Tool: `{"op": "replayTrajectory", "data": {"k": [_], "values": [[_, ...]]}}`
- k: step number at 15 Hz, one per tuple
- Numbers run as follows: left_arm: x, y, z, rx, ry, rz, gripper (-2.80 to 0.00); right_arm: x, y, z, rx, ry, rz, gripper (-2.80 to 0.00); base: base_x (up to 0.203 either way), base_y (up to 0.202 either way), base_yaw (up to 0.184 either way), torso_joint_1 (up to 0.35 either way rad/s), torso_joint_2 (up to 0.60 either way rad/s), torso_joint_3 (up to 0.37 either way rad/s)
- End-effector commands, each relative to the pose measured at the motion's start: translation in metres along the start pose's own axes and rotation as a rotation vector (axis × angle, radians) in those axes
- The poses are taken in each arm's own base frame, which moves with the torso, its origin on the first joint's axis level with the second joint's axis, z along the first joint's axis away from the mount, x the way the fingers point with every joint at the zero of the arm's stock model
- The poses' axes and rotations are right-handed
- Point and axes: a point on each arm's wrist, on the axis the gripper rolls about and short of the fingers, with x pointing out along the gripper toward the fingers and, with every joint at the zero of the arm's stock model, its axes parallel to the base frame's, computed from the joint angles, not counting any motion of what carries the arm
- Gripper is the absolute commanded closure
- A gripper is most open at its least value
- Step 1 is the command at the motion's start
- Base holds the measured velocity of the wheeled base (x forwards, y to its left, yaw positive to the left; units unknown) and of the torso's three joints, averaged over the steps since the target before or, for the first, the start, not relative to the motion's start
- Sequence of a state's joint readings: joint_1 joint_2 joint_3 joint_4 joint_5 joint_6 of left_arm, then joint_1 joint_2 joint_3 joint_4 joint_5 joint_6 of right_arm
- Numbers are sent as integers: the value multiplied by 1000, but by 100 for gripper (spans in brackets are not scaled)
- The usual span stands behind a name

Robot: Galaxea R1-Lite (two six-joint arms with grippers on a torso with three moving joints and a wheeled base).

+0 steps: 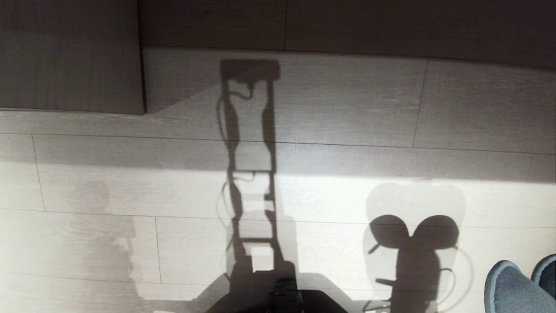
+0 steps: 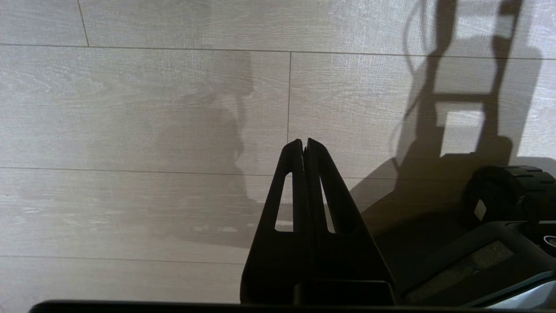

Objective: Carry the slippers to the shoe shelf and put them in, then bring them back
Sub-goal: Place the slippers on the floor

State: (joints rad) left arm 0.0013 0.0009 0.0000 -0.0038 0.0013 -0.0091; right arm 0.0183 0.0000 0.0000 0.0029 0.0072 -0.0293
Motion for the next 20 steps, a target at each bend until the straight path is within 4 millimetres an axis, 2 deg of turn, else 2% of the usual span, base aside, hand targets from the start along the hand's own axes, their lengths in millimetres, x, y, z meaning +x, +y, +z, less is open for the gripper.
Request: {"op": "replayTrajectory", "data": {"k": [1, 17, 19, 20], "values": [[0, 0, 0, 0, -2, 0, 0, 0, 0, 0, 0, -1, 1, 0, 0, 0, 0, 0, 0, 0], [0, 0, 0, 0, -2, 0, 0, 0, 0, 1, 22, -8, -7, 0, 0, 0, 0, 0, 0, 0], [0, 0, 0, 0, -2, 0, 0, -2, -1, 9, 19, -41, -13, 0, 0, 0, 0, 0, 0, 0], [0, 0, 0, 0, -2, 0, 0, -6, -1, 26, 19, -94, -13, 0, 0, 0, 0, 0, 0, 0]]}}
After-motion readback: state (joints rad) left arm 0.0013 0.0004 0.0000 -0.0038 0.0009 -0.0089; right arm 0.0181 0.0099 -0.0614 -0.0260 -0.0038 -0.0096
